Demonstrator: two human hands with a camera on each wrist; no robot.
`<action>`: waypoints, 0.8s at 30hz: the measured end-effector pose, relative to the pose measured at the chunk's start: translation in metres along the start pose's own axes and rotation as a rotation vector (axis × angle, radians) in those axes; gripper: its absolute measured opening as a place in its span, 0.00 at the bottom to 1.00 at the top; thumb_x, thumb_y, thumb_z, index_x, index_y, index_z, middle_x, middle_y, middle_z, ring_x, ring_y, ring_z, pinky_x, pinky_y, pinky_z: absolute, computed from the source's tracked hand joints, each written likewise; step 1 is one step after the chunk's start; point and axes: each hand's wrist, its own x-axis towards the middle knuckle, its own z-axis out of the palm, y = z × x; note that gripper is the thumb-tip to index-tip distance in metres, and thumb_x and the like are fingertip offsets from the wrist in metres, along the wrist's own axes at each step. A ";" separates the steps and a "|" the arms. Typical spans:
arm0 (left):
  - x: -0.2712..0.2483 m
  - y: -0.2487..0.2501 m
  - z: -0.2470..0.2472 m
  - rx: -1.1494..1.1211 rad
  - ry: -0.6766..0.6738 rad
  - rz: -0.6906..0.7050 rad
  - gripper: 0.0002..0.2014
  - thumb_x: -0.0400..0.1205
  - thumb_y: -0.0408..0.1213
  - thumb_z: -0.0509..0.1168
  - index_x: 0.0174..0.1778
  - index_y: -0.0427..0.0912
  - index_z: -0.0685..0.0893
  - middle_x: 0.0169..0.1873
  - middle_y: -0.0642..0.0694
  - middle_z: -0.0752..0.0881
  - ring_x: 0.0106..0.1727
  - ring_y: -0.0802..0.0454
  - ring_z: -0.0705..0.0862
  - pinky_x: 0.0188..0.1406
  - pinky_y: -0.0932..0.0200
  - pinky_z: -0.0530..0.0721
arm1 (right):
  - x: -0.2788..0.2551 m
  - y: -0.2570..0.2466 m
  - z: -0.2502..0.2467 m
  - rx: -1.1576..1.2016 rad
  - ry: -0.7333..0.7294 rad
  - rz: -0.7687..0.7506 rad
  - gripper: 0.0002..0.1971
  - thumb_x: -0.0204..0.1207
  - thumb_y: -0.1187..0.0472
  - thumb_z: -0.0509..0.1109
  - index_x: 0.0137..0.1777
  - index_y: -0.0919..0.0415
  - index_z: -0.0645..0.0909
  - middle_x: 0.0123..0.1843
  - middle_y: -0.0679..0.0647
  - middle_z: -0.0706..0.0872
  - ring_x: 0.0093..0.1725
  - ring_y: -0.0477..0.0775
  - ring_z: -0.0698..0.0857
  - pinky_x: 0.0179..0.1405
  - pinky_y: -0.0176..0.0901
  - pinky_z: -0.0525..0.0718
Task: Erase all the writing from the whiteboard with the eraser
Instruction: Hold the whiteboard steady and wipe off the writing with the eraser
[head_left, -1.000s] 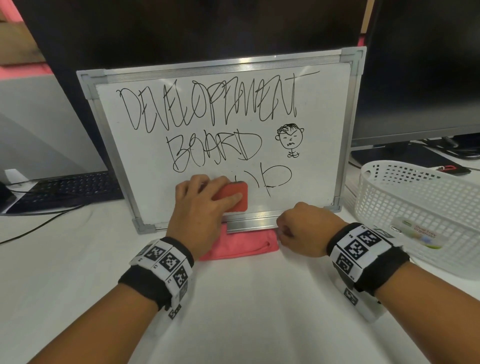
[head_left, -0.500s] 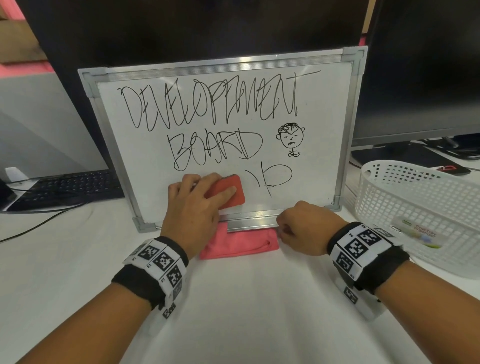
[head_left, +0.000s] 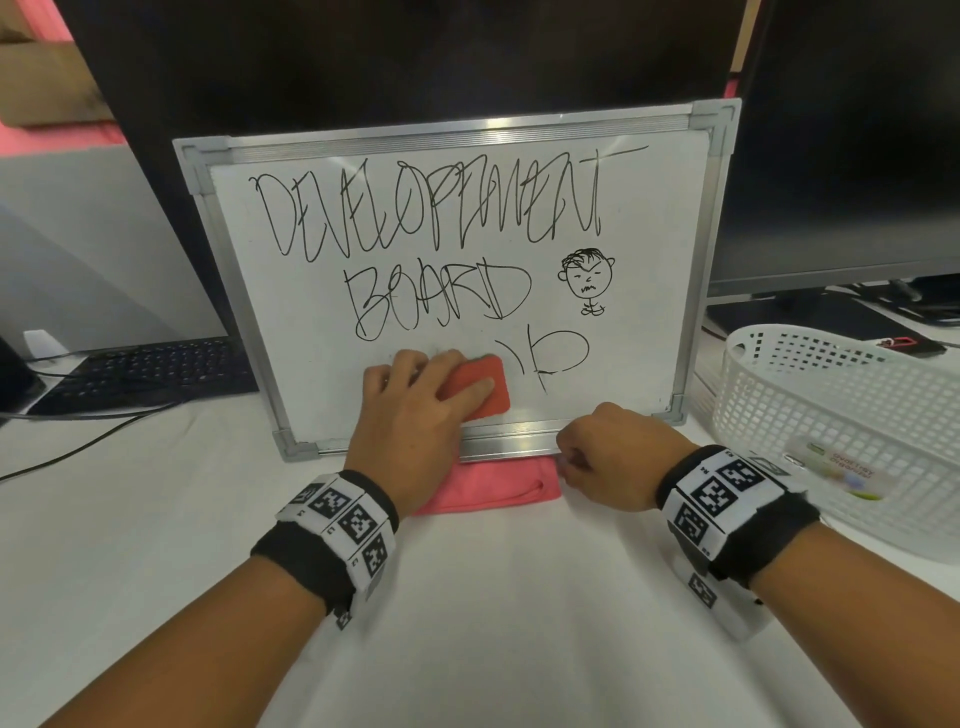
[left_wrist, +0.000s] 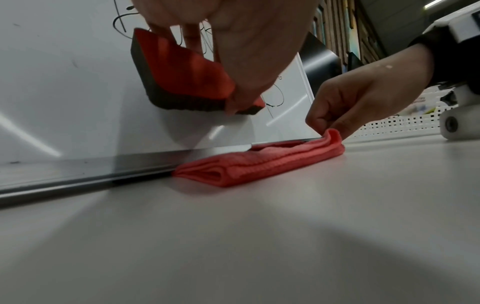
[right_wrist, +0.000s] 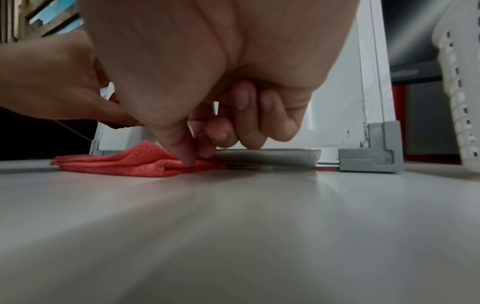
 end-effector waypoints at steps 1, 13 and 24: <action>0.002 -0.001 -0.001 0.008 0.015 -0.026 0.28 0.70 0.34 0.75 0.66 0.57 0.85 0.69 0.46 0.81 0.61 0.36 0.77 0.56 0.41 0.73 | 0.000 0.000 0.001 -0.001 0.001 -0.002 0.17 0.82 0.50 0.62 0.30 0.51 0.69 0.35 0.50 0.75 0.38 0.60 0.84 0.35 0.43 0.77; 0.012 0.008 0.003 0.019 0.027 -0.030 0.27 0.73 0.37 0.73 0.69 0.55 0.84 0.69 0.45 0.81 0.59 0.35 0.78 0.53 0.42 0.75 | 0.003 0.003 0.002 0.004 0.025 -0.003 0.13 0.80 0.50 0.64 0.36 0.53 0.76 0.34 0.51 0.76 0.34 0.60 0.83 0.33 0.43 0.79; 0.013 0.014 0.002 -0.007 -0.014 -0.011 0.27 0.75 0.43 0.72 0.72 0.55 0.81 0.70 0.46 0.80 0.60 0.38 0.77 0.53 0.42 0.76 | 0.003 0.004 0.004 0.007 0.026 -0.005 0.12 0.80 0.50 0.64 0.36 0.54 0.76 0.35 0.51 0.76 0.35 0.60 0.82 0.33 0.43 0.77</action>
